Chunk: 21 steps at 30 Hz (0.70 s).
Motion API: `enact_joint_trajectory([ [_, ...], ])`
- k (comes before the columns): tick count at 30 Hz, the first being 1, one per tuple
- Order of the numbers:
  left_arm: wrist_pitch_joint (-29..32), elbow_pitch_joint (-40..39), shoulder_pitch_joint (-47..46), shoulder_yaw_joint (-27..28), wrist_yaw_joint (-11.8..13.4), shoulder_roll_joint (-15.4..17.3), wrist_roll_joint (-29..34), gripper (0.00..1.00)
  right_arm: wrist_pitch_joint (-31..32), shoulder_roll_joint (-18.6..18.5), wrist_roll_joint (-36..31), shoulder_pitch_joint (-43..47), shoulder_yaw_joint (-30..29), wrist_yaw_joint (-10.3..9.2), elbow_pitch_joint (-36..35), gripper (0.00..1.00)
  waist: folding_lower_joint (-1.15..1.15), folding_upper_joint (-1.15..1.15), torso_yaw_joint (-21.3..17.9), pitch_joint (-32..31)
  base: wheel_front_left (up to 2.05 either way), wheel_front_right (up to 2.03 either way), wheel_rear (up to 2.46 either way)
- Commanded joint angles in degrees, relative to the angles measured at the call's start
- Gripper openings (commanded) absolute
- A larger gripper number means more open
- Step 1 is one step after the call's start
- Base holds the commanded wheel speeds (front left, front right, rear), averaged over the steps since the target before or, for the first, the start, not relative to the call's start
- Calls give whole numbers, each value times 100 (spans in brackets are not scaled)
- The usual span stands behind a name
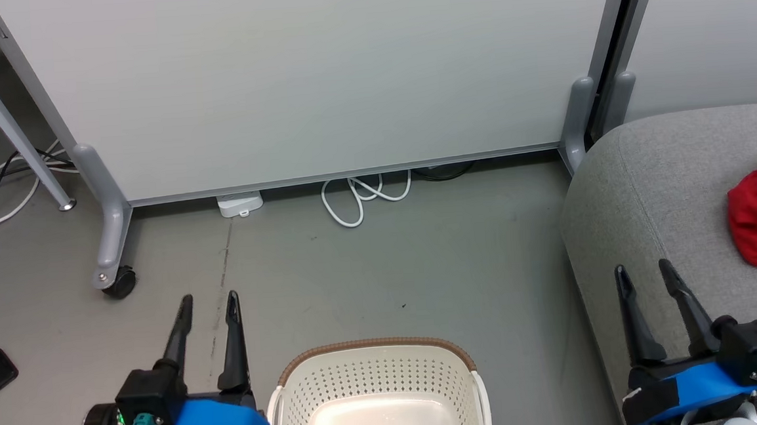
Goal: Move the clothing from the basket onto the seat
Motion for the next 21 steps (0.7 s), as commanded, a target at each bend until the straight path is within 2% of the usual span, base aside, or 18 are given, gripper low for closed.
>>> enact_joint_trajectory([
  [1,4,16,0,3,-1,0,-12,0,4,0,9,-6,-3,0,22,0,0,0,0,0,0,0,0],
  [5,60,221,173,13,-2,-4,-82,0,50,11,71,55,-15,0,235,0,0,0,-2,0,0,0,0],
  [21,505,135,78,246,-60,-5,-1836,0,501,12,1876,-28,-82,0,220,0,0,0,-46,6,0,0,0],
])
